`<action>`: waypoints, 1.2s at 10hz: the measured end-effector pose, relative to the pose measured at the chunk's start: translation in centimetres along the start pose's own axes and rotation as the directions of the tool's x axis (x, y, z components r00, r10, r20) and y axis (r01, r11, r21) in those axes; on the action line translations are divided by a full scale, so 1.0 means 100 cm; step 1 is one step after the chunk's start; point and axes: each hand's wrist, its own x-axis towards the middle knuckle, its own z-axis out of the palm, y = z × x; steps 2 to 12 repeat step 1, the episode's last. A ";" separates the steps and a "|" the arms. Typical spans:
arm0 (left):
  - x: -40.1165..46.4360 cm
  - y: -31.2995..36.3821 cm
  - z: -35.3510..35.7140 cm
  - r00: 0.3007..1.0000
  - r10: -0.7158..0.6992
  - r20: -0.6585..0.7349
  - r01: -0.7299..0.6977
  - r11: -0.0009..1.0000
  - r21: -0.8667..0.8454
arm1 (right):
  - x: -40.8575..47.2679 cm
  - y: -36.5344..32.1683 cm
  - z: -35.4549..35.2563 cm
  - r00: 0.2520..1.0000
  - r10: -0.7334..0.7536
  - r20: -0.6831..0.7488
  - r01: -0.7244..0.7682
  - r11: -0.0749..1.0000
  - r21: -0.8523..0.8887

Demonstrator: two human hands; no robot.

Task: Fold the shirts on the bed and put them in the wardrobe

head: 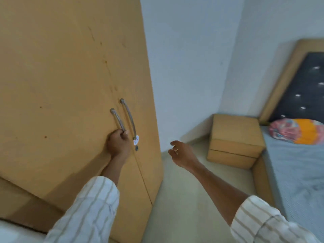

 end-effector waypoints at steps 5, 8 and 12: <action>-0.014 -0.009 -0.007 0.986 -0.131 0.103 0.128 0.991 0.028 | -0.046 0.027 -0.019 0.992 0.110 -0.069 -0.114 0.992 -0.057; -0.014 -0.009 -0.007 0.986 -0.131 0.103 0.128 0.991 0.028 | -0.046 0.027 -0.019 0.992 0.110 -0.069 -0.114 0.992 -0.057; -0.014 -0.009 -0.007 0.986 -0.131 0.103 0.128 0.991 0.028 | -0.046 0.027 -0.019 0.992 0.110 -0.069 -0.114 0.992 -0.057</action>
